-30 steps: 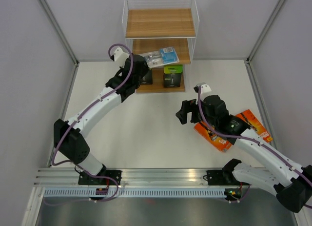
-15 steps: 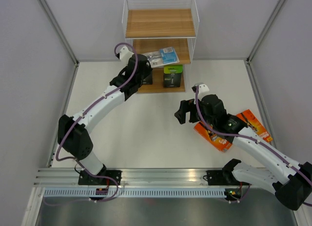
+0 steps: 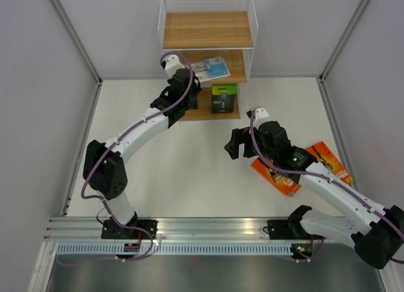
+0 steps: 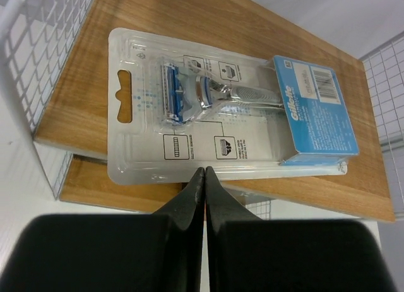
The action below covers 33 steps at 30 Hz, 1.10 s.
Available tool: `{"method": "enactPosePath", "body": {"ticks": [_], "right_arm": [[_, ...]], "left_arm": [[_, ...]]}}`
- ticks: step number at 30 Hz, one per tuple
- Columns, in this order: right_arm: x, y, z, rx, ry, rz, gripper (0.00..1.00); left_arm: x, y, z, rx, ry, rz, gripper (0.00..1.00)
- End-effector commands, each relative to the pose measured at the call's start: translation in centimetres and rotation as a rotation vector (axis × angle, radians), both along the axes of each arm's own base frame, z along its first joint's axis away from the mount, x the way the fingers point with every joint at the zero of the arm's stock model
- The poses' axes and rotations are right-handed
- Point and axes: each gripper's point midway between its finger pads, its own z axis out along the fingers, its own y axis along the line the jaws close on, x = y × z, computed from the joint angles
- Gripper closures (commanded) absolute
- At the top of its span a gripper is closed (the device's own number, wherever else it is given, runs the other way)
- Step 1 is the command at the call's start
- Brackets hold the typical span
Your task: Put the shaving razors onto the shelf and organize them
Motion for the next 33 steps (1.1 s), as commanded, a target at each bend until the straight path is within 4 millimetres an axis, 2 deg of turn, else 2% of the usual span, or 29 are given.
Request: {"method": "enactPosePath", "body": {"ticks": [1,9,14,23,26,27,29,33], "right_arm": [[0.7,0.2,1.0,0.016,-0.03,-0.006,0.02],[0.8,0.0,0.9,0.01,-0.025,-0.023,0.02],[0.9,0.1,0.7,0.017,-0.018,-0.022,0.02],[0.9,0.4,0.8,0.038,-0.01,-0.023,0.02],[0.8,0.4,0.8,0.047,-0.01,-0.022,0.02],[0.8,0.4,0.9,0.049,-0.011,-0.024,0.02],[0.8,0.5,1.1,0.055,-0.014,-0.024,0.02],[0.8,0.4,1.1,0.054,-0.015,-0.026,0.02]], "left_arm": [[1.7,0.5,0.7,0.071,-0.046,0.015,0.98],[2.5,0.9,-1.0,0.15,-0.015,-0.053,0.98],[2.6,2.0,-0.7,0.232,-0.033,-0.114,0.98],[1.9,0.2,-1.5,0.4,-0.078,-0.408,0.98],[1.3,0.2,-1.4,0.427,-0.089,-0.438,0.98],[1.2,0.1,0.1,0.418,-0.14,-0.438,0.98],[0.8,0.2,0.0,0.423,-0.151,-0.449,0.98],[0.0,0.6,1.8,0.406,-0.201,-0.441,0.98]]}}
